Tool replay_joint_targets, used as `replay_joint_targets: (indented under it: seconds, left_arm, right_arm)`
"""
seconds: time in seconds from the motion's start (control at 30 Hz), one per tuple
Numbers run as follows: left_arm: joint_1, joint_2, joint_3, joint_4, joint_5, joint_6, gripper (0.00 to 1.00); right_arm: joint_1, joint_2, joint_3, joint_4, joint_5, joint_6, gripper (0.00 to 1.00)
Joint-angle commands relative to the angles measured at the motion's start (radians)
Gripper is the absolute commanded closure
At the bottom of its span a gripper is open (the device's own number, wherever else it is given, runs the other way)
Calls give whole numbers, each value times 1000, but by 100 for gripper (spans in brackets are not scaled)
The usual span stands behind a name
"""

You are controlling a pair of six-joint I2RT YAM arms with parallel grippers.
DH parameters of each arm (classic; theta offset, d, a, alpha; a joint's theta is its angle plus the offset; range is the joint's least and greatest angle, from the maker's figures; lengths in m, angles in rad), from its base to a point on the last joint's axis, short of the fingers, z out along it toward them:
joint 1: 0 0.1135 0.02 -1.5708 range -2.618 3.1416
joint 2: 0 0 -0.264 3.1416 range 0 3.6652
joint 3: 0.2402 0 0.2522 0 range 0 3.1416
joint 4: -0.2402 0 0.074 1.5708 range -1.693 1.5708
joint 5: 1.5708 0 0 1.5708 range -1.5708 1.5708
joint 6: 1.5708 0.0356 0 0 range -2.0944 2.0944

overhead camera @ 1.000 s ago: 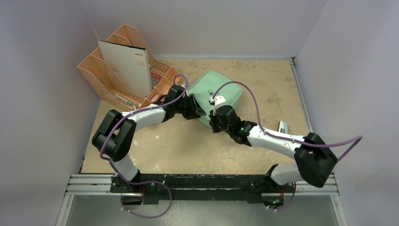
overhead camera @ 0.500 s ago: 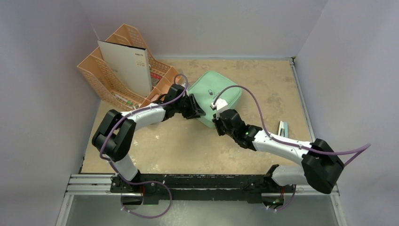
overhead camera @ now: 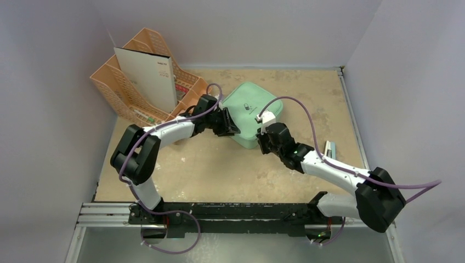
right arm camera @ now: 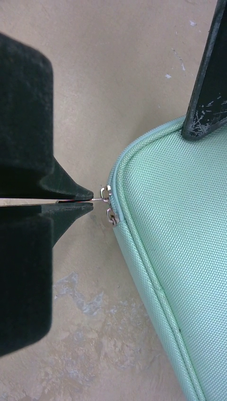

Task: Organize the medicine kit
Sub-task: Zip the medicine box at the center of the board.

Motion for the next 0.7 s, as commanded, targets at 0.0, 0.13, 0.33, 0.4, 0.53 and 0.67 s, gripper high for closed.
replay_joint_targets:
  seconds: [0.0,0.13,0.33,0.4,0.53,0.67]
  left_arm:
    - [30,16,14,-129,-33,162,73]
    - [23,-38,100,-202,96,218,60]
    - [32,-129,205,-345,32,324,44]
    - [37,-139,222,-363,-5,343,43]
    - [43,-118,249,-353,-27,361,43]
    - [43,-32,287,-285,-22,341,43]
  right_arm:
    - [-65,5,2,-18,152,-13,100]
    - [-122,42,54,-75,153,31,100]
    - [-216,66,105,-83,136,39,100]
    - [-255,54,115,-109,122,40,100]
    - [-330,12,105,-153,114,45,100]
    - [-420,-10,95,-158,87,55,100]
